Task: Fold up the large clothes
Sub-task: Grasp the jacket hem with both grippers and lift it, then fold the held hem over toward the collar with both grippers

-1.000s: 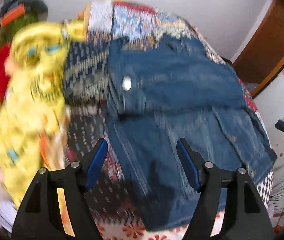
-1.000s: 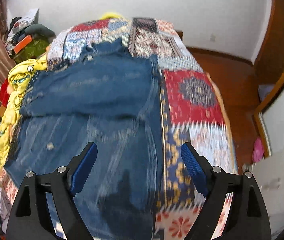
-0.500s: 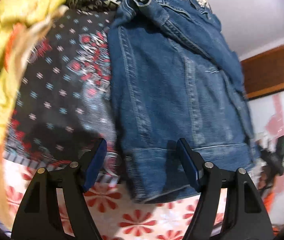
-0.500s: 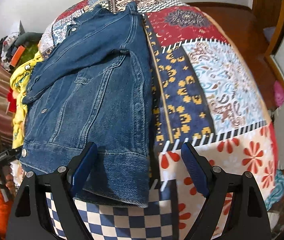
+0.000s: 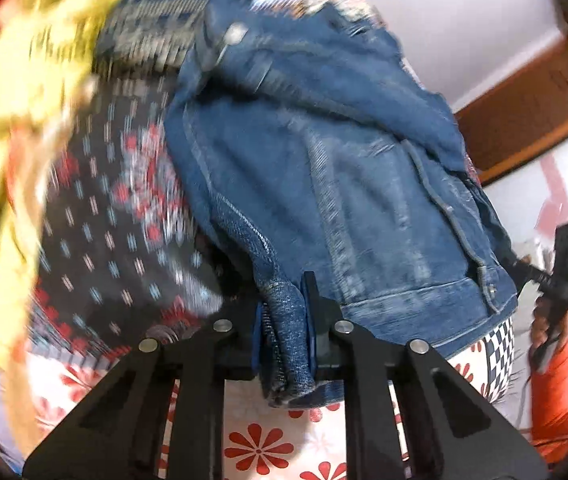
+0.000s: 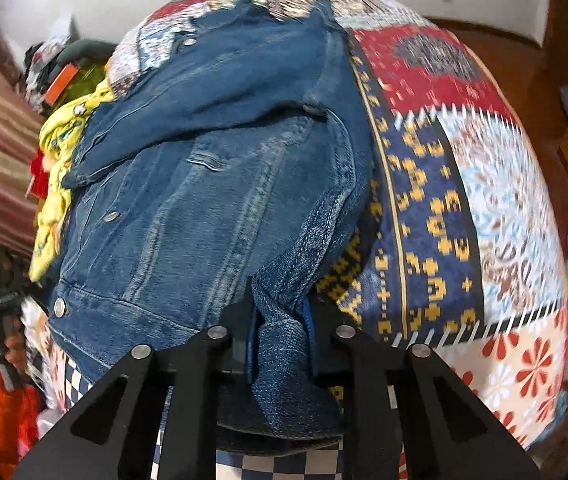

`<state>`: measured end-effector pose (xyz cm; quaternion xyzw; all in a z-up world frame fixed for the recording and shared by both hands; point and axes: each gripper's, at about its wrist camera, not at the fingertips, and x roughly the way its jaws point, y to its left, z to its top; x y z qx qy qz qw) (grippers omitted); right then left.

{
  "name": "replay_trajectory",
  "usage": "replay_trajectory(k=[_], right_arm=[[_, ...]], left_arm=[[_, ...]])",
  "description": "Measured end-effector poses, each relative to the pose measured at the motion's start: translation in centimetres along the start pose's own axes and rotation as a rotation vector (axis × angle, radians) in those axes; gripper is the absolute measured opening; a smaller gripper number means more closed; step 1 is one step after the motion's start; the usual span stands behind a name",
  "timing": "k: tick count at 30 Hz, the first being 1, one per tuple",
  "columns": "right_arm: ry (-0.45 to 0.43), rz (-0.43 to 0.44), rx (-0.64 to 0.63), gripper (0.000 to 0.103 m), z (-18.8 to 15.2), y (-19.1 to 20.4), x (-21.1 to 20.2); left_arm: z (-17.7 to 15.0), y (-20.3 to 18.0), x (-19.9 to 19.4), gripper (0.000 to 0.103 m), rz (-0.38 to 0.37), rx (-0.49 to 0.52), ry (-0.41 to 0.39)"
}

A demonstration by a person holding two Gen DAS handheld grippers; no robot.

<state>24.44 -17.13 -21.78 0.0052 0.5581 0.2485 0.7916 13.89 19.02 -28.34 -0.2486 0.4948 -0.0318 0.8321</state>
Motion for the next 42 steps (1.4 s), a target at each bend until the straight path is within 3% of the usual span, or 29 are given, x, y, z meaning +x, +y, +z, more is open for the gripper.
replay_trajectory(k=[3,10,15,19,22,26,32,36,39,40,41,42], right_arm=[[-0.035,-0.001,-0.030,0.015,0.8,0.5,-0.9],[-0.189,0.052,-0.068,0.014,6.7,2.7,-4.8],[-0.299,0.030,-0.102,0.014,12.1,4.6,-6.3],[-0.360,0.028,-0.048,0.014,17.1,4.0,-5.9],[-0.354,0.046,0.013,0.014,20.2,2.7,-3.7],[-0.286,0.035,0.071,0.014,22.8,1.6,1.0],[-0.173,-0.034,0.066,0.018,24.0,-0.3,7.4],[-0.141,-0.039,0.026,0.021,23.5,-1.0,8.6],[-0.118,-0.027,0.004,0.026,23.2,-1.4,7.8],[-0.108,-0.022,0.013,0.032,23.1,-1.7,7.1],[-0.103,-0.041,0.025,0.048,23.1,-2.0,6.7],[-0.113,-0.073,0.033,0.053,23.1,-2.2,6.3]], left_arm=[[1.8,-1.2,-2.2,0.014,0.013,0.040,-0.077],[9.4,-2.1,-6.6,0.014,-0.088,0.035,-0.243],[15.5,-1.4,-7.5,0.014,-0.144,-0.018,-0.309],[20.8,0.1,-6.7,0.014,-0.130,-0.063,-0.353],[23.7,1.1,-4.2,0.014,-0.112,-0.094,-0.333],[26.1,2.4,0.9,0.014,-0.024,-0.095,-0.264],[26.2,5.9,7.8,0.017,0.027,-0.119,-0.141],[25.4,7.1,9.0,0.020,0.004,-0.106,-0.104],[25.3,6.7,8.1,0.021,0.003,-0.080,-0.081],[25.2,6.3,7.7,0.022,0.023,-0.064,-0.066],[25.2,5.7,7.1,0.024,0.052,-0.040,-0.056],[25.0,5.0,6.5,0.027,0.091,-0.010,-0.063]])
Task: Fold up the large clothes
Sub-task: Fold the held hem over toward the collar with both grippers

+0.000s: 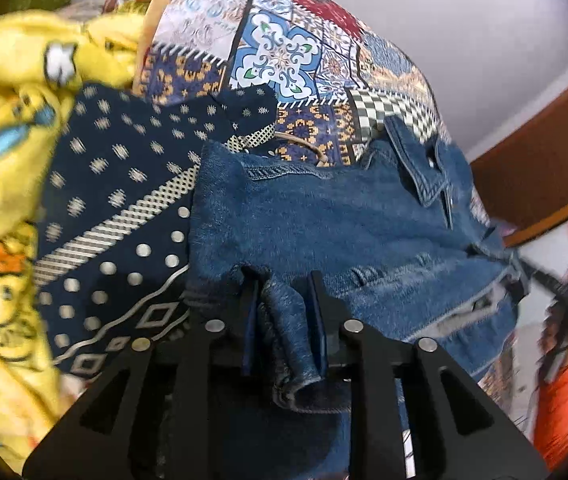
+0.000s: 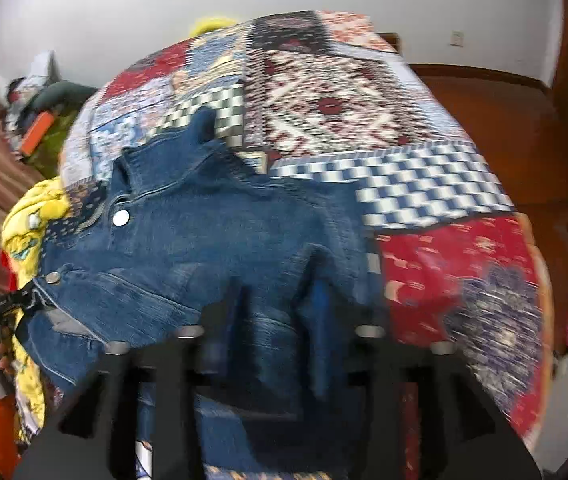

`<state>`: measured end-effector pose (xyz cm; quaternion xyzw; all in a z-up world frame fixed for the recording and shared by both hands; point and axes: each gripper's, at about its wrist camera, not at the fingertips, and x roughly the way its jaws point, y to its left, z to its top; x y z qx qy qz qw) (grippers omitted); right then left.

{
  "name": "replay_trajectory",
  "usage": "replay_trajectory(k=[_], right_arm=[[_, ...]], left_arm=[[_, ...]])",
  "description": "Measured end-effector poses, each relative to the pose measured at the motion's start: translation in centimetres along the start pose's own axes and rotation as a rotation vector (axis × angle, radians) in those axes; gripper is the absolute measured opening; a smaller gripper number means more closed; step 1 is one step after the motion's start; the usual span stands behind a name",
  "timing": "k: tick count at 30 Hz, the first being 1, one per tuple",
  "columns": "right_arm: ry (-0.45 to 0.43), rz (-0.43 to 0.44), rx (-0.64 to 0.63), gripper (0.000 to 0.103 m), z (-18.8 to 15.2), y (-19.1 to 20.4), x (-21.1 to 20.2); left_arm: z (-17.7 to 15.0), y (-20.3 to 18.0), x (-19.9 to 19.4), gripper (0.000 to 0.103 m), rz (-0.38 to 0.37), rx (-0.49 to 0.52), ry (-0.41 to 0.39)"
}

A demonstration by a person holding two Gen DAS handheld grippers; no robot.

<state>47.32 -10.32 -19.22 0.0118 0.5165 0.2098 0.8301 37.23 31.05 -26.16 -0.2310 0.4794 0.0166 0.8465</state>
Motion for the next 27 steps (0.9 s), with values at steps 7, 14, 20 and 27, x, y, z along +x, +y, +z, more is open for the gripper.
replay_trajectory(k=[7,14,20,27], right_arm=[[-0.136,-0.110,-0.056,0.055,-2.4,-0.4,-6.4],[-0.169,-0.081,-0.141,0.055,-6.0,2.6,-8.9],[-0.141,-0.022,-0.210,0.057,-8.8,5.8,-7.0],[-0.054,-0.015,-0.279,0.057,-10.4,8.5,-2.0]], left_arm=[[-2.7,-4.1,-5.7,0.062,0.296,0.216,-0.152],[-6.7,-8.6,-7.7,0.074,0.189,0.280,-0.166],[-9.3,-12.4,-4.3,0.074,0.122,0.306,-0.089],[-10.1,-14.0,0.2,0.074,0.169,0.296,-0.099]])
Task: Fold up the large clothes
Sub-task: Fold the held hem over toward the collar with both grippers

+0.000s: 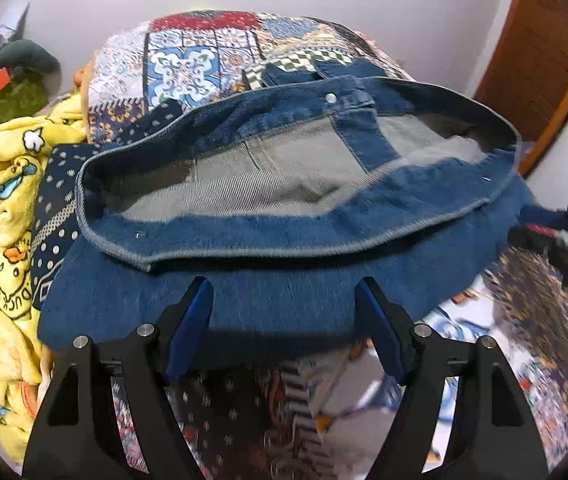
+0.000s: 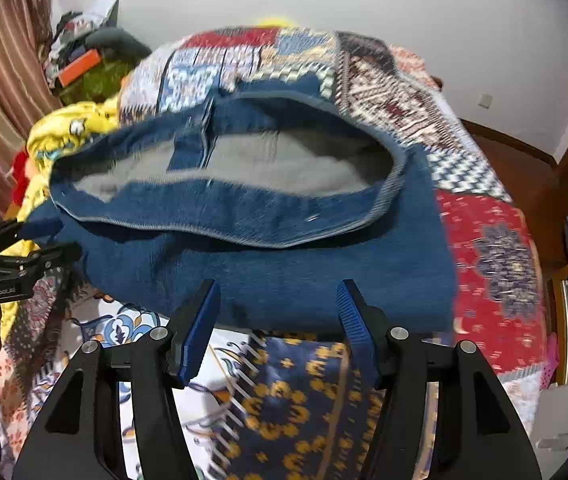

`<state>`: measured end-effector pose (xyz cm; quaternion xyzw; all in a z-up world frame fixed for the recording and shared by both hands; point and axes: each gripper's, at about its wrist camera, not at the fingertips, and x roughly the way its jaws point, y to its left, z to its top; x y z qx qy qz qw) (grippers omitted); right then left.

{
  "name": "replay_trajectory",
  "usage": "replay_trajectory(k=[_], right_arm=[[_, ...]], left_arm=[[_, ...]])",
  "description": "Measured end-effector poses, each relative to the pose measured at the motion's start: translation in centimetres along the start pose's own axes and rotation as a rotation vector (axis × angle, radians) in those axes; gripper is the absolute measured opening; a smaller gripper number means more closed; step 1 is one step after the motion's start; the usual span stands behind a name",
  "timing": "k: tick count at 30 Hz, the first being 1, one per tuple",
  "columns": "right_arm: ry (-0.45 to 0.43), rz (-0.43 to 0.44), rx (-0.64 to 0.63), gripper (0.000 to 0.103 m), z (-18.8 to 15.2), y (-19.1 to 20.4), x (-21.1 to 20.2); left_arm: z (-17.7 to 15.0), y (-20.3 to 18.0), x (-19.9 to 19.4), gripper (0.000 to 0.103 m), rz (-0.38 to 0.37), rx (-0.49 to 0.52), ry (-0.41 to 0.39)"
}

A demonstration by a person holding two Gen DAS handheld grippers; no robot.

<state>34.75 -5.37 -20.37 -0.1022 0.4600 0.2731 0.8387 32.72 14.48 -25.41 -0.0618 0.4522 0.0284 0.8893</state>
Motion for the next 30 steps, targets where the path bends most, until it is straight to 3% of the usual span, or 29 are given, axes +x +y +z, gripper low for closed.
replay_trajectory(k=[5,8,13,17,20,21,25,30], right_arm=[[0.021,-0.027,-0.123,0.057,1.3,1.7,2.4],[0.006,-0.034,-0.164,0.057,3.3,1.8,3.1],[0.000,-0.083,-0.080,0.057,7.8,-0.5,5.7],[-0.004,-0.168,0.010,0.057,10.7,-2.8,7.8],[-0.024,-0.254,0.064,0.057,11.4,-4.0,8.1],[-0.038,-0.267,0.081,0.057,11.3,-4.2,7.7],[-0.074,-0.185,0.120,0.057,10.7,-4.1,5.3],[-0.103,-0.083,0.069,0.057,9.3,-1.5,2.8]], left_arm=[[2.5,0.6,1.9,0.074,0.038,0.076,-0.035],[4.8,2.5,3.3,0.074,0.048,0.064,-0.023],[9.5,5.1,5.7,0.073,0.043,0.014,-0.005],[12.4,6.7,6.1,0.073,0.100,-0.037,-0.031],[13.8,7.8,5.0,0.073,0.211,-0.053,-0.076],[14.0,8.2,4.6,0.073,0.216,-0.062,-0.100],[13.8,9.2,1.0,0.073,0.186,-0.057,-0.169],[11.6,8.1,-1.9,0.074,0.096,-0.013,-0.167]])
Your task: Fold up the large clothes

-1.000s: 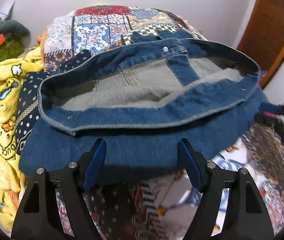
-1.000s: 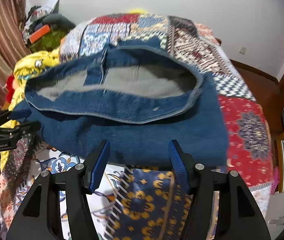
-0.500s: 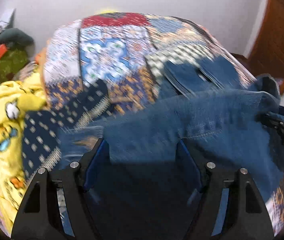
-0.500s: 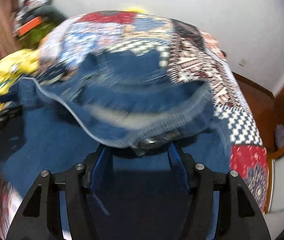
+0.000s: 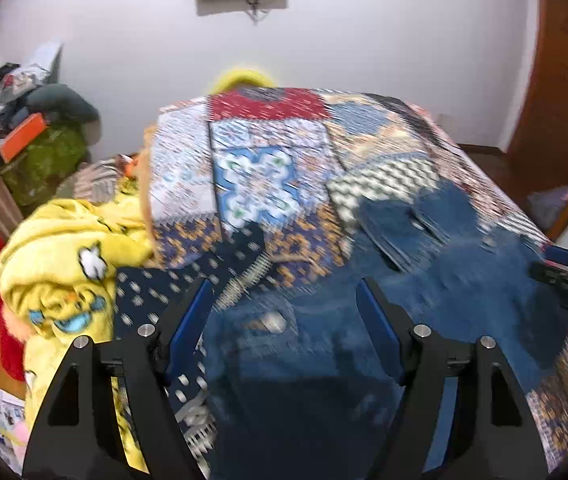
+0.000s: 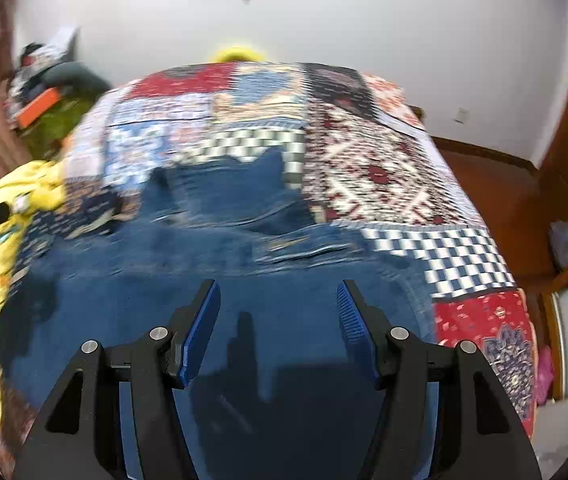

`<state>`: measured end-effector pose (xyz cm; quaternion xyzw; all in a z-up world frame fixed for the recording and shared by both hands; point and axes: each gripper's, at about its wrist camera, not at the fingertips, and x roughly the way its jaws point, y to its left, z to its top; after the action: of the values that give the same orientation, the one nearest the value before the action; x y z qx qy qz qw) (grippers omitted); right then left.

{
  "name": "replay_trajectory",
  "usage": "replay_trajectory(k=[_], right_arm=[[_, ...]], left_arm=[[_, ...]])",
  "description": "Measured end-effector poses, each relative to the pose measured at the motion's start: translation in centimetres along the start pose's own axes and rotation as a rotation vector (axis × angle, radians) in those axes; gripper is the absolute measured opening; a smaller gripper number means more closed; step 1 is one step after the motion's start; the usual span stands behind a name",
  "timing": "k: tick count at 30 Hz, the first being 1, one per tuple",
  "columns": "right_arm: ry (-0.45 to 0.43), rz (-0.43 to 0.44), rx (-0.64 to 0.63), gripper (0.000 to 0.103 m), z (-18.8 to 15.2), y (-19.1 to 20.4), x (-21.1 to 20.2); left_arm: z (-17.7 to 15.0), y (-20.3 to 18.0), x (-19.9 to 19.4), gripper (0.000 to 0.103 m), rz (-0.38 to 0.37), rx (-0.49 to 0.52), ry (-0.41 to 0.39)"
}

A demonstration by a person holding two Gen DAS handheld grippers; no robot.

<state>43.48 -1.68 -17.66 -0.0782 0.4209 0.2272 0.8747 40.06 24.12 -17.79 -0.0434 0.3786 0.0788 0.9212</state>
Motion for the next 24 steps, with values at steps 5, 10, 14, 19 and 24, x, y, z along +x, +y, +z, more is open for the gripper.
replay_trajectory(k=[5,10,14,19,24], right_arm=[[-0.014,0.084,-0.067,0.069,-2.2,3.8,-1.5],[0.031,0.092,-0.154,0.072,-4.7,6.3,-0.3],[0.091,0.042,-0.216,0.076,-5.9,6.1,1.3],[0.088,0.008,-0.158,0.082,-6.2,2.6,0.5],[0.096,-0.037,-0.068,0.082,-7.2,-1.6,-0.7]], left_arm=[[-3.3,-2.1,-0.3,0.074,-0.147,-0.016,0.066],[-6.6,-4.5,2.0,0.074,-0.194,-0.026,0.145],[-9.1,-5.1,4.1,0.076,-0.145,-0.026,0.182],[-10.4,-4.2,3.1,0.082,-0.113,-0.012,0.123],[-11.6,-1.7,1.3,0.082,-0.108,-0.030,0.099]])
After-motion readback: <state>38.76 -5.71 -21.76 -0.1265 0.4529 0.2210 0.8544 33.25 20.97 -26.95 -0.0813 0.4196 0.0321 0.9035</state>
